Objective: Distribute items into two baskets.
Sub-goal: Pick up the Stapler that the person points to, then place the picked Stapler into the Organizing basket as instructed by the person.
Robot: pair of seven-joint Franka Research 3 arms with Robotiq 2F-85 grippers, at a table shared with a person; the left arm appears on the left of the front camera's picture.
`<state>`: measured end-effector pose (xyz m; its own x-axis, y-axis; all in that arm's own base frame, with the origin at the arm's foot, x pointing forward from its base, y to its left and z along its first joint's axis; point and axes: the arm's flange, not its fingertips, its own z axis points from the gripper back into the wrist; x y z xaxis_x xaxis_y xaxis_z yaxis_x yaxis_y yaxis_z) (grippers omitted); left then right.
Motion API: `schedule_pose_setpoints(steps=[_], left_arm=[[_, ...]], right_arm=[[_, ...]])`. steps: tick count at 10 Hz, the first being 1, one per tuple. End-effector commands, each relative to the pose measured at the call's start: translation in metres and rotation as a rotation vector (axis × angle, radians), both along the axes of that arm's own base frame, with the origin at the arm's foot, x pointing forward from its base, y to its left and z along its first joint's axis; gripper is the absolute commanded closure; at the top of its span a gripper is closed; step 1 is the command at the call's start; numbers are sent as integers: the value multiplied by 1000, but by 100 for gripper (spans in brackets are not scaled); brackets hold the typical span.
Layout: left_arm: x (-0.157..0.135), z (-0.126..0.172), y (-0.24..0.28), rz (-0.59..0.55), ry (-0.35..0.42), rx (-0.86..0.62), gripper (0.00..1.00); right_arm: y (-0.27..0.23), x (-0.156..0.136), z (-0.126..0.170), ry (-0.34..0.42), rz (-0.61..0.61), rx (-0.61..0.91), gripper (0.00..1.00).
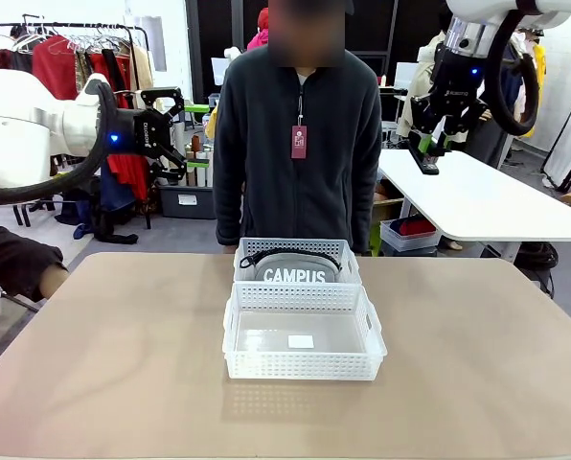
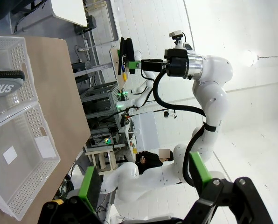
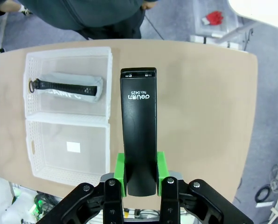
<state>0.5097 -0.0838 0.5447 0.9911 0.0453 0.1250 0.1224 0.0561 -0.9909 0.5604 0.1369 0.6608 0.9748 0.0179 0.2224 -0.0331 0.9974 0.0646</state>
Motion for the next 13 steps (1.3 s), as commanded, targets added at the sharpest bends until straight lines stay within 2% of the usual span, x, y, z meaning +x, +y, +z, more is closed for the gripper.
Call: schedule_pose_setpoints(steps=[1, 13], left_arm=[[-2, 2, 0, 5, 1, -19, 0], [-2, 2, 0, 5, 1, -19, 0]], right_arm=[[0, -1, 1, -2, 2, 0, 100], [0, -1, 1, -2, 2, 0, 100]])
